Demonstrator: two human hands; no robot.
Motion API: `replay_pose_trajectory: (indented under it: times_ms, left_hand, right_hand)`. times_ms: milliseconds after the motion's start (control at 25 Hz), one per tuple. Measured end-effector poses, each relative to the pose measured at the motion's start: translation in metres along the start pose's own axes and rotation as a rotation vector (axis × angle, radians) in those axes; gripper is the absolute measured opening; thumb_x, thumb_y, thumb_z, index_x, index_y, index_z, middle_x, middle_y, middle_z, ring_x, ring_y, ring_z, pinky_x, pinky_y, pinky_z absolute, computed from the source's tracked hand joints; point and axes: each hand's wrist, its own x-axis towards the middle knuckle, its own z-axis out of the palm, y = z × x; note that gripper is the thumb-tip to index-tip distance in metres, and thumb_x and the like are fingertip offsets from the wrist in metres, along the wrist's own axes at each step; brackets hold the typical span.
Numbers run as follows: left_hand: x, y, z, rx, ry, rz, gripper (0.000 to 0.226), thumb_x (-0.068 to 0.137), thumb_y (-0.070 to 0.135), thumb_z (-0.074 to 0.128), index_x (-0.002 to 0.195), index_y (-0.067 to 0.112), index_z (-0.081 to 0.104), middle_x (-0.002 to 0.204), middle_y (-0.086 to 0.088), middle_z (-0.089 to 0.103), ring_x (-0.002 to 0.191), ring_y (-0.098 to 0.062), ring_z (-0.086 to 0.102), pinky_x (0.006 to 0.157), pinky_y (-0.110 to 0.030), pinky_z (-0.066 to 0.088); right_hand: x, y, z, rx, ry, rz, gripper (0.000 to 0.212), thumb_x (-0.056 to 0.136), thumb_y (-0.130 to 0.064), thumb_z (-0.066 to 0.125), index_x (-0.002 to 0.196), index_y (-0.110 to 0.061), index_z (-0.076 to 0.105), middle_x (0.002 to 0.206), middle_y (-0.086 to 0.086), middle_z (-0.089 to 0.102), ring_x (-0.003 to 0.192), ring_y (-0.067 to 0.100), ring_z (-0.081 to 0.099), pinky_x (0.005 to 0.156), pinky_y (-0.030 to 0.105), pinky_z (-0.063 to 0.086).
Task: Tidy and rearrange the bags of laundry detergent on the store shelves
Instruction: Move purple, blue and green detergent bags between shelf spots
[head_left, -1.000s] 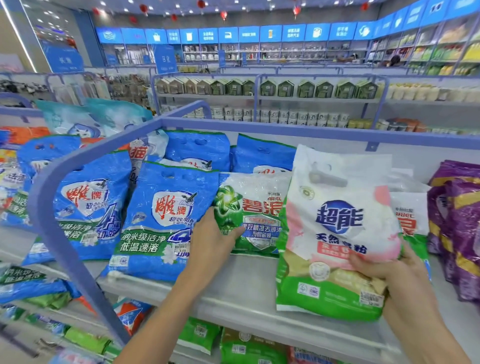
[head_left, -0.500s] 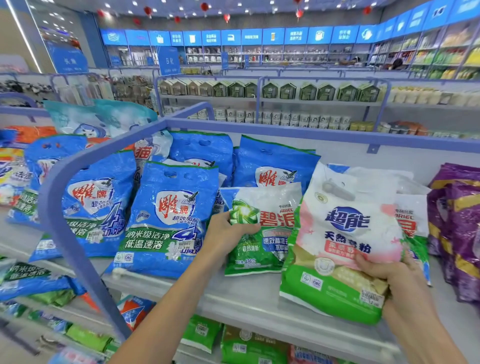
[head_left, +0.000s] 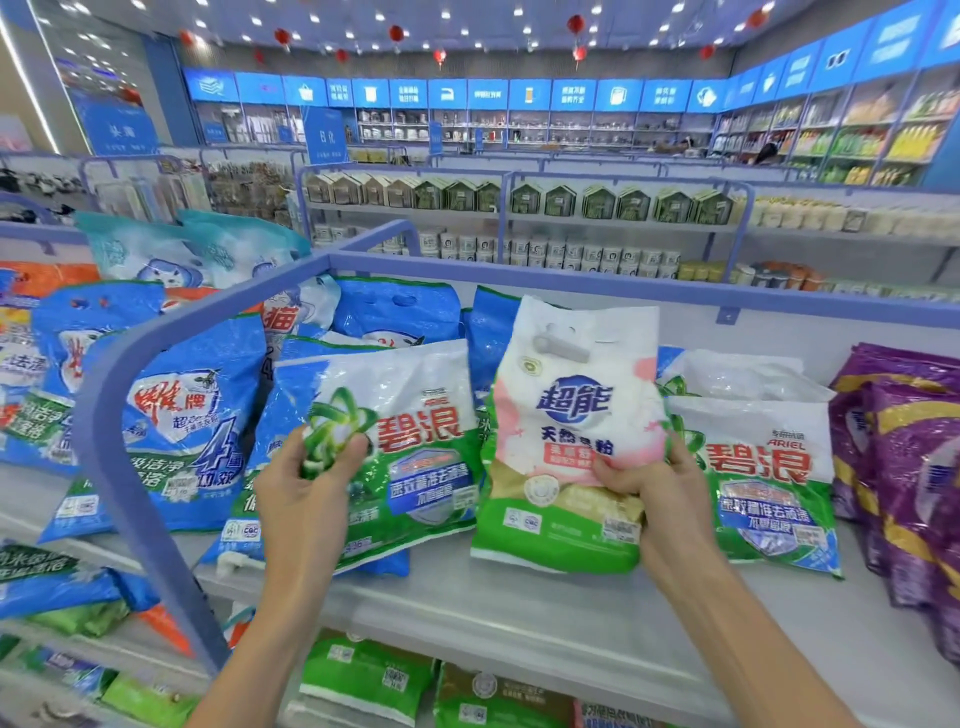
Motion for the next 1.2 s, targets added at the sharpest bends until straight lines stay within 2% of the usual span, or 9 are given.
replay_pose_trajectory:
  times_ms: [280, 320, 400, 480, 520, 600, 720, 1000, 1200]
  left_hand:
    - [0.014, 0.008, -0.043, -0.028, 0.185, 0.084, 0.008, 0.089, 0.015, 0.076, 0.090, 0.021, 0.072, 0.087, 0.006, 0.075, 0.082, -0.015, 0.067, 0.078, -0.035, 0.054]
    - [0.018, 0.005, -0.049, -0.049, 0.180, 0.059, 0.008, 0.089, 0.015, 0.077, 0.092, 0.022, 0.073, 0.089, 0.005, 0.077, 0.087, -0.020, 0.070, 0.081, -0.040, 0.058]
    - [0.024, 0.001, -0.058, -0.116, 0.171, 0.001, 0.011, 0.088, 0.015, 0.078, 0.097, 0.020, 0.075, 0.097, -0.003, 0.079, 0.096, -0.031, 0.074, 0.085, -0.054, 0.060]
    - [0.026, -0.001, -0.067, -0.139, 0.156, -0.037, 0.014, 0.087, 0.014, 0.077, 0.100, 0.020, 0.075, 0.101, -0.008, 0.079, 0.097, -0.037, 0.074, 0.085, -0.060, 0.059]
    - [0.026, 0.000, -0.071, -0.146, 0.146, -0.044, 0.014, 0.088, 0.013, 0.077, 0.100, 0.020, 0.075, 0.101, -0.008, 0.079, 0.095, -0.035, 0.075, 0.082, -0.058, 0.060]
    - [0.027, 0.001, -0.079, -0.175, 0.142, -0.050, 0.014, 0.088, 0.010, 0.075, 0.094, 0.022, 0.076, 0.096, -0.005, 0.080, 0.084, -0.026, 0.077, 0.069, -0.046, 0.064]
    - [0.027, 0.004, -0.082, -0.195, 0.124, -0.035, 0.016, 0.088, 0.006, 0.074, 0.089, 0.022, 0.075, 0.093, -0.005, 0.079, 0.075, -0.019, 0.077, 0.059, -0.034, 0.063]
    - [0.020, 0.012, -0.094, -0.176, 0.126, -0.042, 0.020, 0.087, 0.005, 0.074, 0.087, 0.025, 0.076, 0.086, 0.003, 0.079, 0.080, -0.022, 0.077, 0.064, -0.037, 0.063]
    - [0.004, 0.018, -0.104, -0.174, 0.144, -0.080, 0.021, 0.087, 0.001, 0.072, 0.088, 0.021, 0.075, 0.081, 0.002, 0.080, 0.067, -0.017, 0.076, 0.053, -0.032, 0.062]
  right_hand:
    - [0.026, 0.022, 0.019, -0.475, 0.072, 0.067, 0.057, 0.076, 0.003, 0.082, 0.125, -0.007, 0.055, 0.112, 0.010, 0.072, 0.095, 0.025, 0.071, 0.092, 0.043, 0.056]
    - [0.020, 0.022, 0.024, -0.622, 0.126, -0.017, 0.057, 0.077, 0.002, 0.080, 0.126, -0.006, 0.050, 0.121, 0.013, 0.067, 0.102, 0.026, 0.067, 0.096, 0.044, 0.053]
    - [-0.001, 0.030, 0.041, -0.934, 0.216, -0.437, 0.067, 0.079, 0.004, 0.069, 0.138, -0.004, 0.038, 0.141, 0.016, 0.047, 0.128, 0.029, 0.048, 0.114, 0.040, 0.037]
    - [-0.021, 0.044, 0.071, -0.997, -0.001, -0.698, 0.055, 0.086, -0.001, 0.065, 0.136, -0.011, 0.043, 0.134, 0.003, 0.048, 0.126, 0.016, 0.045, 0.112, 0.025, 0.034]
    - [-0.027, 0.048, 0.091, -0.976, -0.204, -0.591, 0.038, 0.092, -0.008, 0.064, 0.125, -0.017, 0.050, 0.119, -0.007, 0.055, 0.109, 0.008, 0.053, 0.099, 0.018, 0.041]
    - [-0.022, 0.059, 0.127, -0.838, -0.507, -0.121, 0.014, 0.097, -0.022, 0.065, 0.105, -0.025, 0.053, 0.089, -0.018, 0.060, 0.077, 0.000, 0.058, 0.069, 0.016, 0.048]
    - [0.004, 0.079, 0.152, -0.589, -0.541, 0.228, 0.009, 0.097, -0.021, 0.066, 0.090, -0.015, 0.067, 0.064, -0.007, 0.065, 0.053, 0.009, 0.058, 0.051, 0.023, 0.044]
    - [0.014, 0.089, 0.161, -0.435, -0.411, 0.275, 0.021, 0.093, -0.016, 0.073, 0.103, 0.000, 0.064, 0.089, 0.015, 0.077, 0.066, 0.021, 0.071, 0.059, 0.031, 0.061]
    - [0.006, 0.062, 0.155, -0.363, -0.429, 0.147, 0.009, 0.095, -0.010, 0.068, 0.095, -0.006, 0.061, 0.080, 0.012, 0.066, 0.053, 0.017, 0.060, 0.053, 0.028, 0.051]
